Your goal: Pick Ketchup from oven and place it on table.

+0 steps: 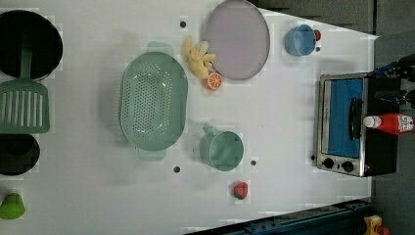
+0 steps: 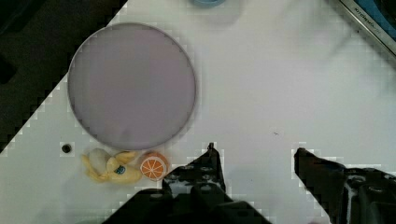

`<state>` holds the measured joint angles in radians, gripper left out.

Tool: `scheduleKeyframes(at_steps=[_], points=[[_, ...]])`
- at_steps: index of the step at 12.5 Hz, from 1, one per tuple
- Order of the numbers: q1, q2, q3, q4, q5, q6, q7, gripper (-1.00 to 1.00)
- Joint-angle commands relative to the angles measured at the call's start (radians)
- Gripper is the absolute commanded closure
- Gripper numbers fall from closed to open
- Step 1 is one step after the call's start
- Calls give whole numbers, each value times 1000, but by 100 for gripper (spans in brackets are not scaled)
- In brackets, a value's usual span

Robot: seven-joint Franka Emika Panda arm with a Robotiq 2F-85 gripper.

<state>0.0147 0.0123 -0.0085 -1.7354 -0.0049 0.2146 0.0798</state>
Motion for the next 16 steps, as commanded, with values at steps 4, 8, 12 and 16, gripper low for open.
scheduleKeyframes(at_steps=[4, 8, 12, 16], points=[[-30, -384, -20, -153, 19, -335, -25, -100], [-52, -316, -130, -153, 18, -228, -25, -100], [-63, -192, -310, -153, 17, -84, -25, -100], [-73, -81, -437, -152, 17, 80, -25, -100]])
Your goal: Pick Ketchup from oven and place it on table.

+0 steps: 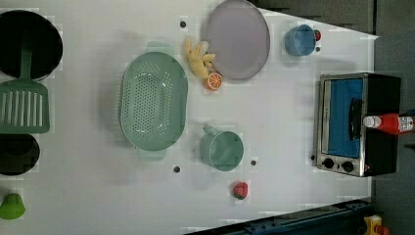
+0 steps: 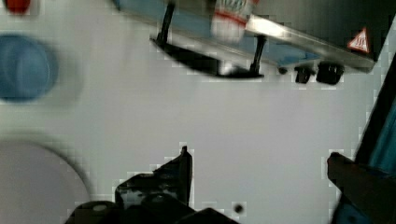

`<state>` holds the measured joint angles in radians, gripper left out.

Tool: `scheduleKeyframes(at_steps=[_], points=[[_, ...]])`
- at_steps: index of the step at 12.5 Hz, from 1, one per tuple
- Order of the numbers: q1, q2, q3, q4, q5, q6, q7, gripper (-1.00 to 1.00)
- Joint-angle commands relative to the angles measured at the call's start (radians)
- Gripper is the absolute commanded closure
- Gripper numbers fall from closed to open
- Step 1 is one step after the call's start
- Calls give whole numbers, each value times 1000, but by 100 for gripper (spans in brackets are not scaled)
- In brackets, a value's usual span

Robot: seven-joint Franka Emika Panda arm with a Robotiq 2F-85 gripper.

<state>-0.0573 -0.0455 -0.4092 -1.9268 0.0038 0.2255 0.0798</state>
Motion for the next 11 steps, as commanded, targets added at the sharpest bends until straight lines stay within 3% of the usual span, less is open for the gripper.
scheduleKeyframes(at_steps=[1, 5, 11], points=[[-5, 11, -66, 40, 9, 128, -25, -100], [-22, 179, -184, 51, 11, 310, -25, -100], [-56, 318, -218, 53, 58, 415, -25, -100]])
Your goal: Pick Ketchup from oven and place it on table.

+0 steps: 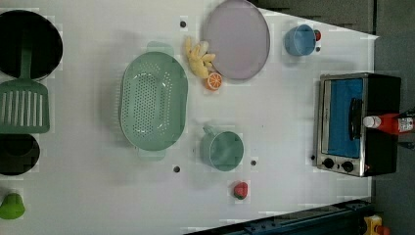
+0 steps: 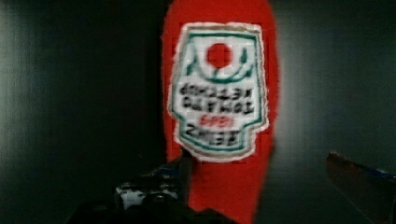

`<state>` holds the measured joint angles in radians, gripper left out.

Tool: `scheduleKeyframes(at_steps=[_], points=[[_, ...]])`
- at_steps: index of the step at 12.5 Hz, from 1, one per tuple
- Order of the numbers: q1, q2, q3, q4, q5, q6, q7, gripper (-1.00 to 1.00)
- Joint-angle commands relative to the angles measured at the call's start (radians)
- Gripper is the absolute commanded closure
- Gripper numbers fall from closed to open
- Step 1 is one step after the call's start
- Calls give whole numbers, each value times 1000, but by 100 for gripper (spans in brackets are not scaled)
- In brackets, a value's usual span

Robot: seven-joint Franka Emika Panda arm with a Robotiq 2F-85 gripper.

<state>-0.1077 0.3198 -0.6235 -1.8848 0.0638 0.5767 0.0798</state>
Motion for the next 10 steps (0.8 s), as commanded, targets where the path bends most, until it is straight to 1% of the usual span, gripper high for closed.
scheduleKeyframes(at_steps=[1, 4, 7, 8, 10], points=[[-8, -33, -3, 11, 7, 98, -25, -100], [-10, 6, -3, 8, 58, 106, -25, -100], [-18, 28, -3, 7, 68, 108, -25, -100], [-22, 30, -3, 6, 68, 108, -25, -68], [-21, 24, -4, 13, 68, 106, -25, -20]])
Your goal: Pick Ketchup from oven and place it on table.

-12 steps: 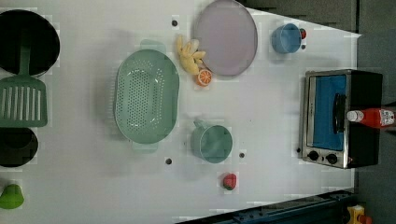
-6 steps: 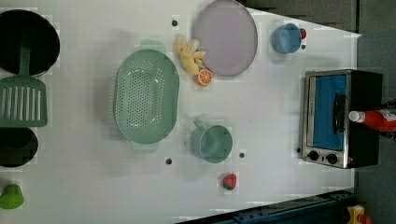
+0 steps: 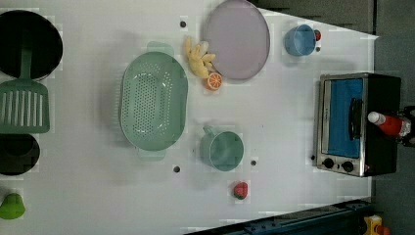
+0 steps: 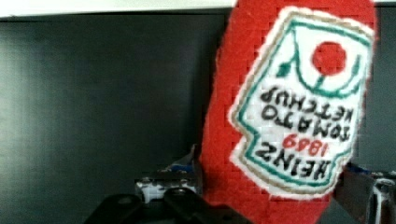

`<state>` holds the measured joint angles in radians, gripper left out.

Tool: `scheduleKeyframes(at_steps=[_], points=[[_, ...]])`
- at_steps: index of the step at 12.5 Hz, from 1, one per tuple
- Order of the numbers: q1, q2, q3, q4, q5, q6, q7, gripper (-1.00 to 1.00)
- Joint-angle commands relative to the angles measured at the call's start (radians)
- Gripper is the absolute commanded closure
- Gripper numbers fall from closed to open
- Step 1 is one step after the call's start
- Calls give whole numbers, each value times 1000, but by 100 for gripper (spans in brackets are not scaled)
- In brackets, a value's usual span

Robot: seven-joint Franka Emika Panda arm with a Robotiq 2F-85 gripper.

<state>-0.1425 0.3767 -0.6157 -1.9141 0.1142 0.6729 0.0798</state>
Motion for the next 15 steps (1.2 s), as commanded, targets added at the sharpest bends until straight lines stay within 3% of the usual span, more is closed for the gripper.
scheduleKeyframes(at_steps=[1, 7, 14, 15], points=[[15, -39, -10, 45, 18, 8, -25, -20], [155, -193, 100, 188, -24, -296, -25, -20], [269, -289, 403, 188, -24, -378, -25, -20], [278, -286, 472, 130, -29, -374, -25, -20]])
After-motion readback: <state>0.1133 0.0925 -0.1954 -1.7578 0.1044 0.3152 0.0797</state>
